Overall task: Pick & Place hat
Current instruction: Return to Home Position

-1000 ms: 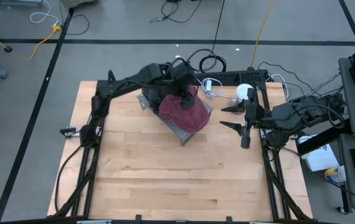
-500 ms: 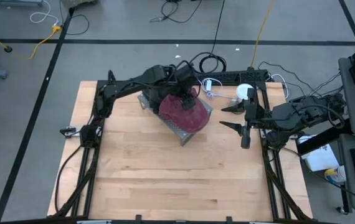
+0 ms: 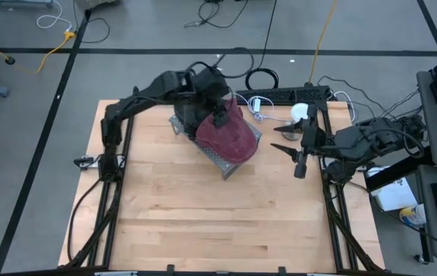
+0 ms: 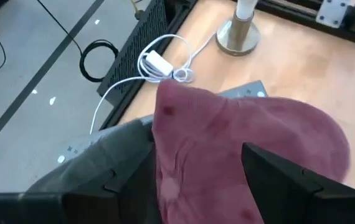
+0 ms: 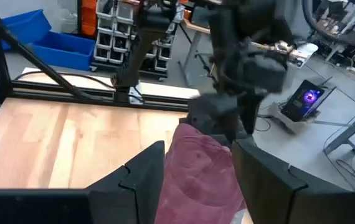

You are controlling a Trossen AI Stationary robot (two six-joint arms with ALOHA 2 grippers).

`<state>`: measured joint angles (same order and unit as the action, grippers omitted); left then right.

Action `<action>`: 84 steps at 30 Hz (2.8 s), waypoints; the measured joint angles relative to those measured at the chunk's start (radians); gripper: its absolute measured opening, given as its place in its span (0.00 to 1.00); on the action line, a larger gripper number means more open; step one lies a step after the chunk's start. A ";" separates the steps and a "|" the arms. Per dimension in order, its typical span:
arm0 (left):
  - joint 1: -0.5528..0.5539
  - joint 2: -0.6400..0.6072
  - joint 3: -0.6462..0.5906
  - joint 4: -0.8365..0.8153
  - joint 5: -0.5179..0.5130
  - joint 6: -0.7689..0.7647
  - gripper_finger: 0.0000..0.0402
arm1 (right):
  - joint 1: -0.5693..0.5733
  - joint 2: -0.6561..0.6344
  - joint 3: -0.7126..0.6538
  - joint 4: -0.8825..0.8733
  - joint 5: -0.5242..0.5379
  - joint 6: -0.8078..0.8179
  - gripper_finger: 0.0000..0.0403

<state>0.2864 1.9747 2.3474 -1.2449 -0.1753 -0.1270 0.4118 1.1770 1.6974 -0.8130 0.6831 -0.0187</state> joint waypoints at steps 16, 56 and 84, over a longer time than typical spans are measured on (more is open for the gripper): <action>-0.046 -0.250 0.000 -0.089 0.053 0.093 0.60 | -0.007 -0.012 -0.308 0.317 -0.001 -0.037 0.45; -0.125 -1.496 -1.838 1.031 -0.063 -0.148 0.60 | 0.035 -0.012 -1.043 1.029 -0.164 0.267 0.45; -0.126 -1.670 -2.329 1.519 -0.054 -0.244 0.60 | 0.033 -0.019 -1.627 1.995 -0.345 0.296 0.45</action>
<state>0.1600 0.3047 0.0181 0.2743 -0.2294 -0.3711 0.4450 1.1580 0.0708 1.1825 0.3383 0.2774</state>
